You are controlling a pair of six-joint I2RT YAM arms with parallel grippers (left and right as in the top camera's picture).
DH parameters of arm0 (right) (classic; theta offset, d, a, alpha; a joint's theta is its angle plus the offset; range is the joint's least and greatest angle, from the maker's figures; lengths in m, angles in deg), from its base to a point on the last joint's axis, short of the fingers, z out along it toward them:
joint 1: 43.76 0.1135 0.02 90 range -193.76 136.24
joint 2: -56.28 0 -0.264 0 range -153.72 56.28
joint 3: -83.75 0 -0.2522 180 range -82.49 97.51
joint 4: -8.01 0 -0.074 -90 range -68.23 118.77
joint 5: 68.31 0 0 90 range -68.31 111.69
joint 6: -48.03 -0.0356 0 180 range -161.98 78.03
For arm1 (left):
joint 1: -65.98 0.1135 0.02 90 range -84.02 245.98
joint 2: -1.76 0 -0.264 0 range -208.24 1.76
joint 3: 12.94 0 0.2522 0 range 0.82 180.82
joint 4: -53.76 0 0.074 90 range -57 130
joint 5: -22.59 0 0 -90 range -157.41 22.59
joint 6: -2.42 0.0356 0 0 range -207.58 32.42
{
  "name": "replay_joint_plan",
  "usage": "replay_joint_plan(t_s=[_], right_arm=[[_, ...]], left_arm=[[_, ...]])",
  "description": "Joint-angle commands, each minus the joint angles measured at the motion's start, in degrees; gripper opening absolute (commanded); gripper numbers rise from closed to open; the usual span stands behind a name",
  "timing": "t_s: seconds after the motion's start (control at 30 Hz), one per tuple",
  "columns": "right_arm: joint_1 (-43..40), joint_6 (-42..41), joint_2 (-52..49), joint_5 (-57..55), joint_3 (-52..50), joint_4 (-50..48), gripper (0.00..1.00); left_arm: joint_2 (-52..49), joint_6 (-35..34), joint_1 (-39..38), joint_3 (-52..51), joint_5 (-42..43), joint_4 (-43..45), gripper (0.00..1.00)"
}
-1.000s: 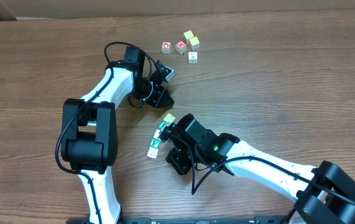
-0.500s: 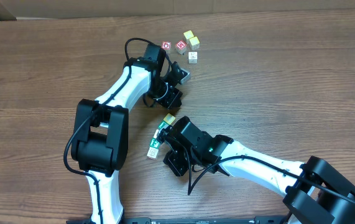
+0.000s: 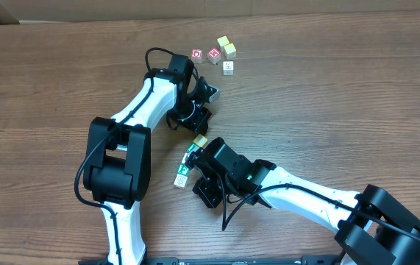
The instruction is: Flip 5 blocks
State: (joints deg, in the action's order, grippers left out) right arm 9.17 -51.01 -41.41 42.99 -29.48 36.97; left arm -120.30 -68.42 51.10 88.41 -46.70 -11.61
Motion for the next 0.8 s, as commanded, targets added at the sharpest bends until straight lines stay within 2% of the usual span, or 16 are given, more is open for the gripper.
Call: replay_joint_plan(t_s=[0.0, 0.43, 0.77], right_arm=[[0.70, -0.48, -0.44, -2.27, -0.20, -1.25, 0.04], [11.30, -0.98, -5.66, -20.00, -0.20, -8.24, 0.04], [11.74, -1.03, -7.30, -20.59, -0.20, -11.98, 0.04]], left_arm=[[-0.09, -1.18, 0.20, 1.07, -0.35, -0.35, 0.04], [-0.09, -1.20, 0.20, 1.07, -0.35, -0.42, 0.04], [-0.09, -3.61, 0.15, 1.07, -0.35, 0.74, 0.04]])
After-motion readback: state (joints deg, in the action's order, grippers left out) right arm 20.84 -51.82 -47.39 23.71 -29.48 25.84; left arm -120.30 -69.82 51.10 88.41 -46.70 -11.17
